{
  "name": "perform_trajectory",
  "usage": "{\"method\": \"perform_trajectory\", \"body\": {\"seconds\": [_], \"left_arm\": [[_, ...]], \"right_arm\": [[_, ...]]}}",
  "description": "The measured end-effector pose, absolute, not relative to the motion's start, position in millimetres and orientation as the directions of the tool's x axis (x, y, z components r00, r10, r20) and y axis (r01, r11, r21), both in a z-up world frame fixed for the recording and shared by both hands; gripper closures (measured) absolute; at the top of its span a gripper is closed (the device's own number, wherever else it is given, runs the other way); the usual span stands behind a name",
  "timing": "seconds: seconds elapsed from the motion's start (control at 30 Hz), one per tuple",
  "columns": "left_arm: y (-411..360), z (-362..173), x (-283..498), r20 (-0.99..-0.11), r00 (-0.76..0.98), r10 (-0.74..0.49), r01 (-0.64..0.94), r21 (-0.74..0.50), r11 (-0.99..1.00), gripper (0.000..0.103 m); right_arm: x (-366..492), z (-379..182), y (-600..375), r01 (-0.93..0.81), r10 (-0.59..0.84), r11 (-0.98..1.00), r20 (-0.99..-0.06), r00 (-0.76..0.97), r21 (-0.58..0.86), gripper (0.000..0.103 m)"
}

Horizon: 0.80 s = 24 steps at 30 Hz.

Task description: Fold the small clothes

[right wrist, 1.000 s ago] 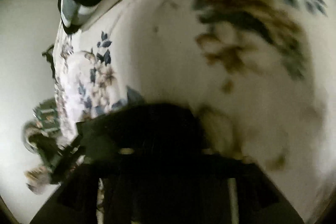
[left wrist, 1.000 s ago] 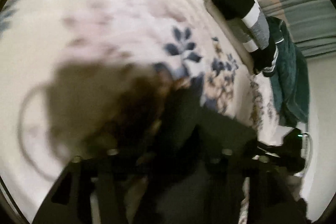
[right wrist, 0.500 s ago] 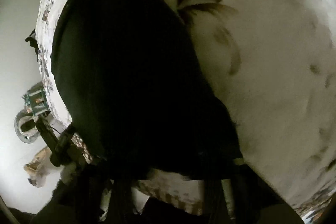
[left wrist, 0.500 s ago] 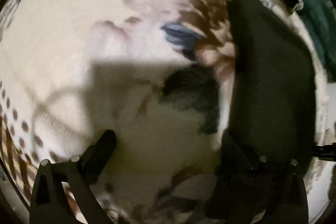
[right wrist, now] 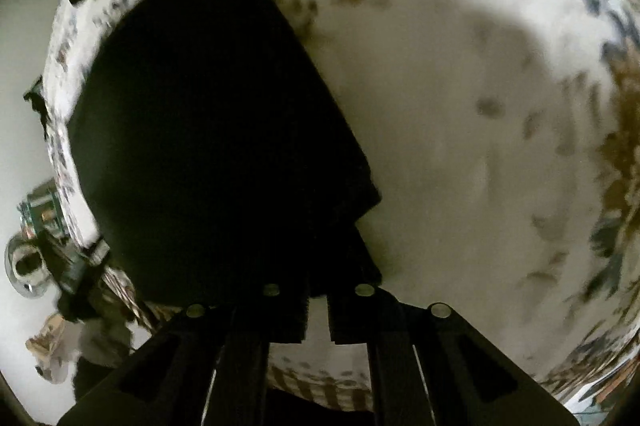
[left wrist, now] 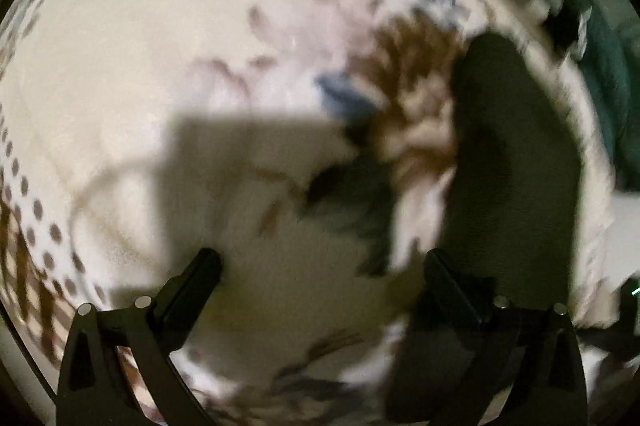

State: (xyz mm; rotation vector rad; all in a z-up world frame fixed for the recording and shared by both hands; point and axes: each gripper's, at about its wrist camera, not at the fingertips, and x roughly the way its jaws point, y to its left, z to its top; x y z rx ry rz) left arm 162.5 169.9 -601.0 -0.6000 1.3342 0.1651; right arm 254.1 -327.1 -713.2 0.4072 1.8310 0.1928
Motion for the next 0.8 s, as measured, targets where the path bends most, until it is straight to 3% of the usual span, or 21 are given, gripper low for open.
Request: {"method": "perform_trajectory", "body": {"seconds": [0.1,0.17,0.2,0.23,0.43,0.47,0.5,0.7,0.8], "left_arm": [[173.0,-589.1,170.0,-0.884,0.34,-0.321,-0.45,-0.452,0.77,0.0],[167.0,-588.3,179.4,-0.87,0.348,-0.349,-0.42,-0.478,0.772,0.0],[163.0,-591.2,181.3,-0.865,0.35,-0.359,-0.403,-0.485,0.776,0.0],[156.2,-590.3,186.1,-0.859,0.353,-0.37,-0.383,-0.494,0.781,0.0],[133.3,-601.4,201.4,-0.854,0.326,-0.405,-0.333,-0.504,0.797,0.0],[131.2,-603.5,204.5,-0.856,0.321,-0.405,-0.332,-0.502,0.798,0.0],[128.5,-604.1,208.8,-0.858,0.319,-0.404,-0.333,-0.5,0.799,0.0],[134.8,-604.4,199.5,-0.837,0.334,-0.433,-0.317,-0.533,0.785,0.0],[131.9,-604.4,203.1,-0.811,0.35,-0.468,-0.303,-0.571,0.763,0.0]], "right_arm": [[251.0,-723.3,-336.3,0.241,0.46,0.883,-0.845,-0.273,0.403,0.085],[253.8,-720.5,-346.6,0.283,0.503,0.855,-0.828,-0.247,0.435,0.062],[255.9,-718.4,-353.8,0.307,0.512,0.844,-0.832,-0.213,0.441,0.039],[257.2,-718.4,-359.1,0.325,0.519,0.833,-0.835,-0.184,0.447,0.036],[268.9,-748.6,-352.5,0.333,0.61,0.762,-0.787,-0.086,0.555,0.038],[267.5,-748.6,-354.7,0.33,0.62,0.752,-0.783,-0.059,0.57,0.049],[266.8,-748.4,-348.9,0.324,0.636,0.738,-0.77,-0.044,0.592,0.086],[257.5,-735.1,-347.8,0.279,0.625,0.753,-0.78,-0.024,0.596,0.084],[265.5,-749.7,-354.1,0.32,0.67,0.716,-0.74,-0.067,0.62,0.048]]}}
